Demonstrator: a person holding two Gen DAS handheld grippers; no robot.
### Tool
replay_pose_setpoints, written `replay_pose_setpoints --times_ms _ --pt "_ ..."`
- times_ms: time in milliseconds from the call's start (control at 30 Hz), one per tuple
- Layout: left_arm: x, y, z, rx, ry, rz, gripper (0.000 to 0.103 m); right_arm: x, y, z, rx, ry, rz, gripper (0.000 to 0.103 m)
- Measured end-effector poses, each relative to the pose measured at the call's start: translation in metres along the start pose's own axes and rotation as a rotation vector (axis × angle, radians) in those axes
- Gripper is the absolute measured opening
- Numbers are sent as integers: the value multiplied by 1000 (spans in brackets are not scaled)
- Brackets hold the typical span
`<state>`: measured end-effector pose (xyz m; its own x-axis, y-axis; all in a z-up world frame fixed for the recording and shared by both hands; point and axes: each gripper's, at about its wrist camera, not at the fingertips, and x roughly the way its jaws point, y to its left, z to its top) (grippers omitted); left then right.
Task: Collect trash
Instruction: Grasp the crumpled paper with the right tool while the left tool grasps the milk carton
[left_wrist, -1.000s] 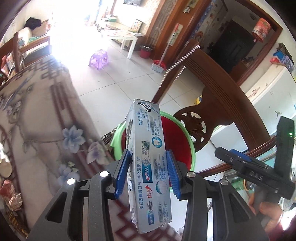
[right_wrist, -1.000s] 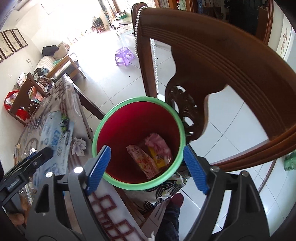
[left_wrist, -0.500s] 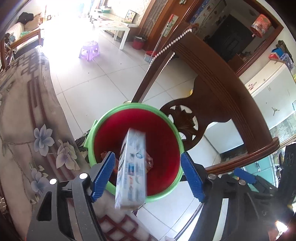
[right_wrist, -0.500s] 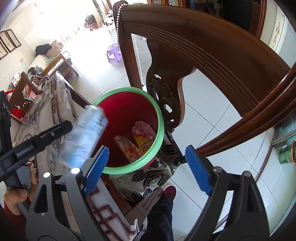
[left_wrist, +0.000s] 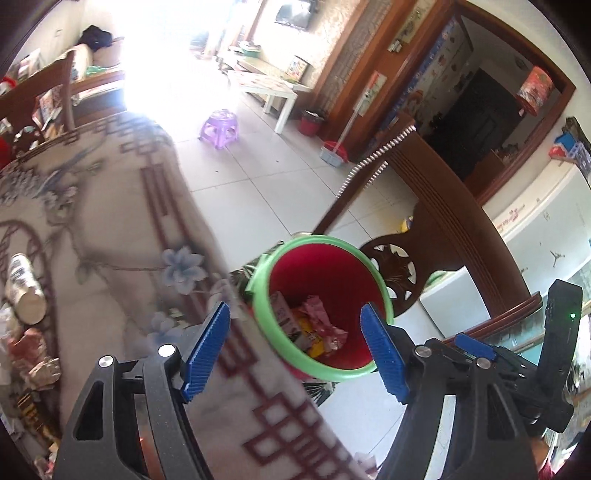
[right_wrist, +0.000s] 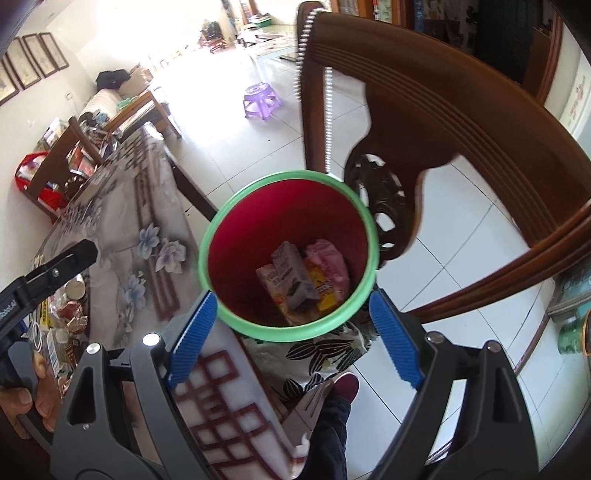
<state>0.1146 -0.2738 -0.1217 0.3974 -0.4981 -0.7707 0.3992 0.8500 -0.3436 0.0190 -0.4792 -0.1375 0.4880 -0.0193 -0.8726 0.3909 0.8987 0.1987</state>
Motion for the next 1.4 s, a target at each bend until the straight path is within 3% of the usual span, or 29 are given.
replay_pose_setpoints --times_ms 300,500,700,900,1000,1167,1300,1400 --pt "-56 88 -24 -144 -62 72 70 5 88 -24 -127 21 67 83" --pt "-91 147 -52 -241 -84 126 70 8 154 -60 -225 70 123 83" --pt "-130 210 -85 -328 -102 227 70 9 227 -104 -356 123 210 83" --pt "-164 268 -116 -411 -107 326 70 12 303 -144 -484 193 351 84" --pt "-172 291 -127 -445 -97 356 70 27 339 -163 -560 224 360 84" --pt "-167 316 -137 -479 -65 367 70 64 366 -186 -523 347 380 84" --pt "-152 327 -139 -495 -37 367 70 74 366 -198 -508 378 353 47" --pt "-141 333 -139 -507 -19 366 70 63 359 -188 -467 346 378 40"
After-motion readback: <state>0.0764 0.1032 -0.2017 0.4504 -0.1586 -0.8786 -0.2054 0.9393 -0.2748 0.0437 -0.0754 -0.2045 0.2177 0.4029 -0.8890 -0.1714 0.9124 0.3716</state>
